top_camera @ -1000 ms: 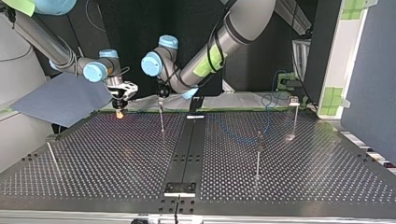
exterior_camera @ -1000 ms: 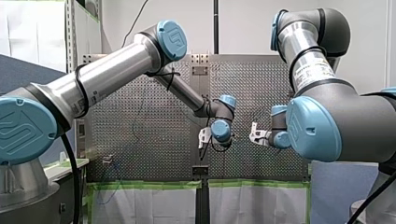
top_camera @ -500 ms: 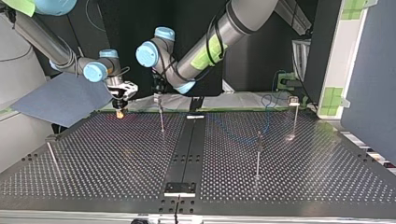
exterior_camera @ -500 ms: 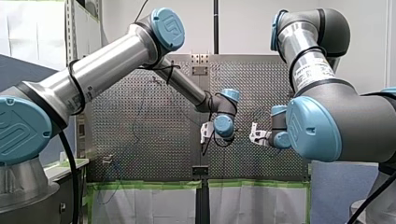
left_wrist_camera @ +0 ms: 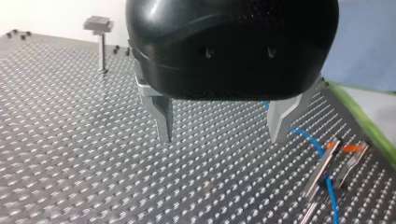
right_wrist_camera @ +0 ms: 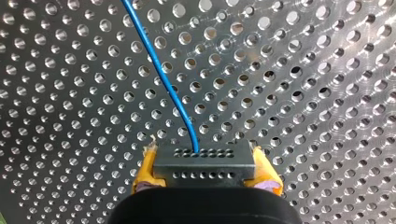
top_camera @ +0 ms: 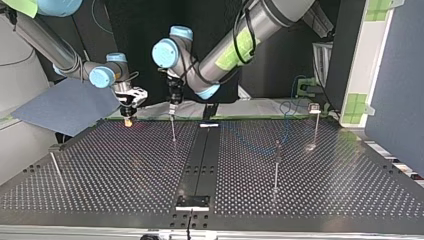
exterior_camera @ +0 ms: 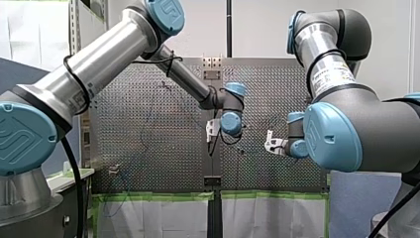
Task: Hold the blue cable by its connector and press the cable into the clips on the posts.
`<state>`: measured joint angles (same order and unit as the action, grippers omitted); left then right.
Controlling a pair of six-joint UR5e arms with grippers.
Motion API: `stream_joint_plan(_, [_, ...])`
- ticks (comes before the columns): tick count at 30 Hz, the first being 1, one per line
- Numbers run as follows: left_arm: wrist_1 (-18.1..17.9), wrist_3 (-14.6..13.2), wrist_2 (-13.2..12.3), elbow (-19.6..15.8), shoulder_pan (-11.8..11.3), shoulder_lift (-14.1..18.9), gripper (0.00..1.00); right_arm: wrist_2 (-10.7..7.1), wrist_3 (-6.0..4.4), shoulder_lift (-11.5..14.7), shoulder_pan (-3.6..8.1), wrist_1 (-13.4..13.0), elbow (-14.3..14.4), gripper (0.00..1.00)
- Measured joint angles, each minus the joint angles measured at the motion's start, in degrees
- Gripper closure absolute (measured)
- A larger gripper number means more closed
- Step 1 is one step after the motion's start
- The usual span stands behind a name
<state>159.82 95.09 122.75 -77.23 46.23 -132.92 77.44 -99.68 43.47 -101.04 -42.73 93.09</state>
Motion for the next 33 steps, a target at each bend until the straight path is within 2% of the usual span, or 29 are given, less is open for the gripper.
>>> stream_joint_plan(9, [1.31,1.82,3.06,-4.5,0.5,4.48,0.0,0.0,-0.02,0.0,-0.01,-0.05,0.03,1.0])
stream_joint_plan(15, [2.64,2.33,3.55,-7.47,1.15,7.46,0.0,0.04,-0.03,0.0,0.0,-0.2,0.0,1.0])
stream_joint_plan(20, [4.69,3.05,4.14,-10.24,1.45,10.23,0.0,0.04,-0.04,0.0,-0.01,-0.21,0.0,1.0])
stream_joint_plan(28, [7.59,4.65,6.71,-13.92,1.84,13.91,0.0,0.06,-0.04,0.0,-0.01,-0.13,-0.02,1.0])
stream_joint_plan(33, [6.68,4.14,8.49,-16.65,2.29,16.64,0.0,0.03,-0.02,0.0,0.0,-0.08,-0.01,1.0])
